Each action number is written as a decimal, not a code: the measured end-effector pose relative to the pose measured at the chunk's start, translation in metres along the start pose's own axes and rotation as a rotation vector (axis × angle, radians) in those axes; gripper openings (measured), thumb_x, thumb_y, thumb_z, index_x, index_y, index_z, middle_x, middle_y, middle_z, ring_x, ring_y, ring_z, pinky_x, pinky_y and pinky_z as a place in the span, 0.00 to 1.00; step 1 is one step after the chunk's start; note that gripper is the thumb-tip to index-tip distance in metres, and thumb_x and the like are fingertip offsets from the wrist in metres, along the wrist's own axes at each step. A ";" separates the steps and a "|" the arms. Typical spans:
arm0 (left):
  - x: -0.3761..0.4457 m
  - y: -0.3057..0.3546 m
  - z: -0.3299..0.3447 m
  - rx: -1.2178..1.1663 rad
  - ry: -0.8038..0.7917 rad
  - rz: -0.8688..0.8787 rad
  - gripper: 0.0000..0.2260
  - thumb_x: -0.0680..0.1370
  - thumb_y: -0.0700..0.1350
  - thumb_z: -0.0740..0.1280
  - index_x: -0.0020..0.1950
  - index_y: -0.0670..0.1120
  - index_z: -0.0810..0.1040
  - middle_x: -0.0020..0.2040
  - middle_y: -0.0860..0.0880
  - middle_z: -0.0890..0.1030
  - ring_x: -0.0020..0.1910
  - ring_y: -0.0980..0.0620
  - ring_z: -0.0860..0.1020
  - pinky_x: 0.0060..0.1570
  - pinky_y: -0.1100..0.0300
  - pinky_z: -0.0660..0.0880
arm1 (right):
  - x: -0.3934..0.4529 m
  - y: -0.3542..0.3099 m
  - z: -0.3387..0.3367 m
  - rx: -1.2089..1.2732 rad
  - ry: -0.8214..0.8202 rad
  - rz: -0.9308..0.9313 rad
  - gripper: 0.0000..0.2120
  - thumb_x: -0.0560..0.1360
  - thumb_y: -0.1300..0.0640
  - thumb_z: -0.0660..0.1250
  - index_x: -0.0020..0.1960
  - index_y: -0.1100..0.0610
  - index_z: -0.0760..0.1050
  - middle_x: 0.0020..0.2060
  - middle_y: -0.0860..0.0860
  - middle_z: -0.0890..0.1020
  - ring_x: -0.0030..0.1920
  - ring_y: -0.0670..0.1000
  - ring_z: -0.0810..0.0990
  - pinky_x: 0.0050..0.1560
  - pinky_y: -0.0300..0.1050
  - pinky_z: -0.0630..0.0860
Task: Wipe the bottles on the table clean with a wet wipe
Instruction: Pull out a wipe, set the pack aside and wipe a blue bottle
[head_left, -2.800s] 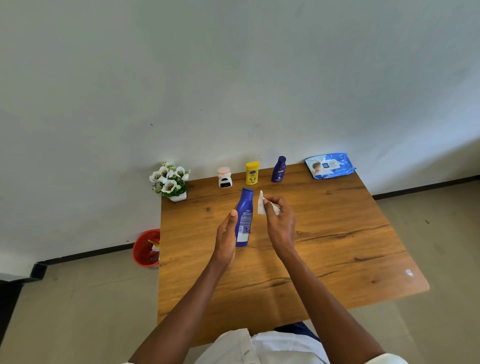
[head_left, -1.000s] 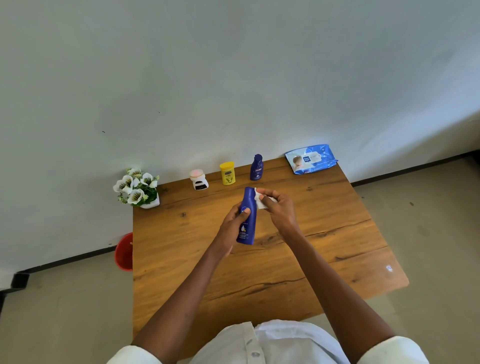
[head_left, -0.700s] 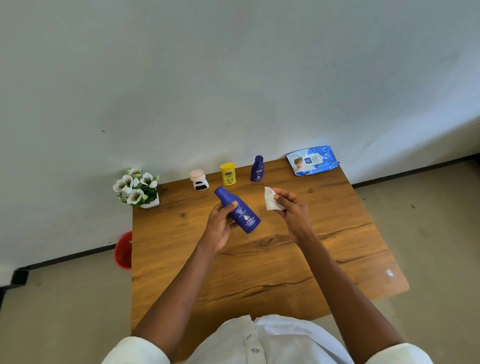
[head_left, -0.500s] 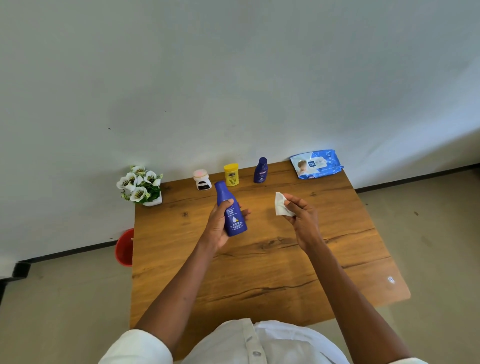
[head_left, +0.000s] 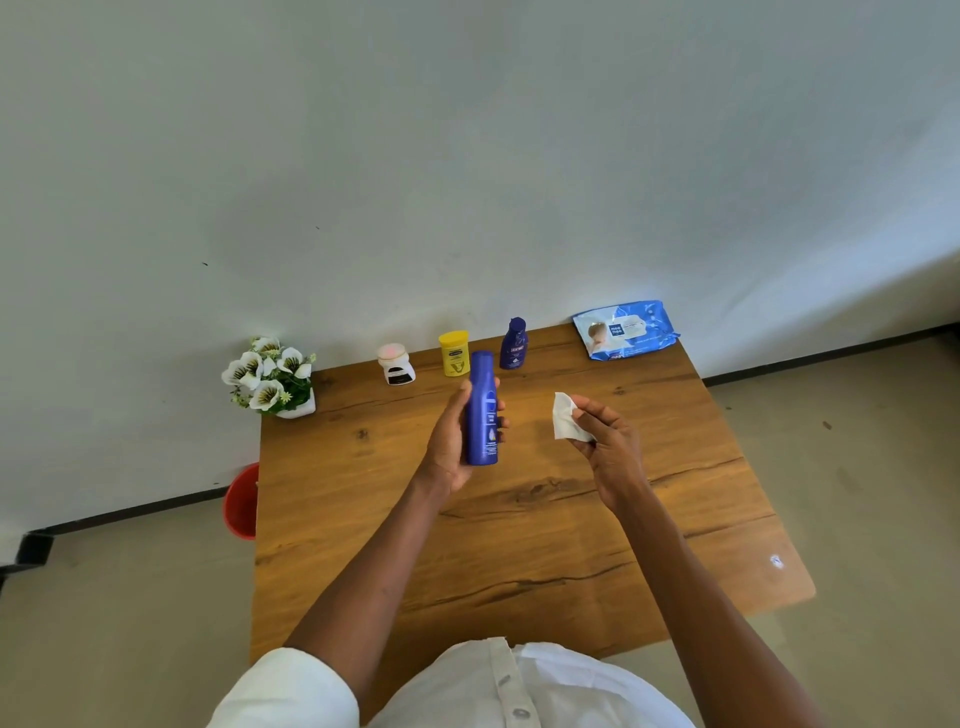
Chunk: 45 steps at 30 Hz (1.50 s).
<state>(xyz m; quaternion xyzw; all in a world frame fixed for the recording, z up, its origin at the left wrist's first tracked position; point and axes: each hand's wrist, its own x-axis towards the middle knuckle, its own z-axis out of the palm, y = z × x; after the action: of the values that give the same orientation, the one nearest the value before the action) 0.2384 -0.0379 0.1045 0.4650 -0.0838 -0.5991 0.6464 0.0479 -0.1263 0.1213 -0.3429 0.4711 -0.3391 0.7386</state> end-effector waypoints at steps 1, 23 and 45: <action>0.001 0.000 0.004 0.042 0.008 0.009 0.29 0.77 0.59 0.69 0.70 0.41 0.74 0.48 0.45 0.80 0.45 0.48 0.80 0.46 0.54 0.77 | 0.001 0.000 -0.003 0.002 0.008 0.003 0.09 0.79 0.65 0.67 0.55 0.57 0.82 0.50 0.51 0.85 0.51 0.49 0.83 0.46 0.41 0.82; 0.018 -0.010 0.024 -0.184 -0.103 -0.067 0.30 0.82 0.64 0.53 0.68 0.42 0.75 0.46 0.42 0.77 0.43 0.45 0.77 0.45 0.51 0.76 | 0.014 -0.016 -0.032 -0.008 0.018 0.014 0.12 0.78 0.64 0.67 0.61 0.60 0.80 0.53 0.52 0.85 0.51 0.48 0.83 0.45 0.40 0.81; 0.132 -0.053 0.094 0.838 0.407 0.289 0.20 0.76 0.46 0.75 0.63 0.44 0.72 0.55 0.50 0.78 0.51 0.54 0.77 0.44 0.66 0.70 | 0.036 -0.006 -0.092 0.050 0.085 0.090 0.08 0.78 0.66 0.67 0.56 0.61 0.81 0.50 0.52 0.85 0.51 0.50 0.82 0.47 0.41 0.82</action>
<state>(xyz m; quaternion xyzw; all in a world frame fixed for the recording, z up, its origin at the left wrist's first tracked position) 0.1747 -0.1893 0.0600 0.7766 -0.2535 -0.3148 0.4832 -0.0269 -0.1764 0.0801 -0.2883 0.5085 -0.3314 0.7406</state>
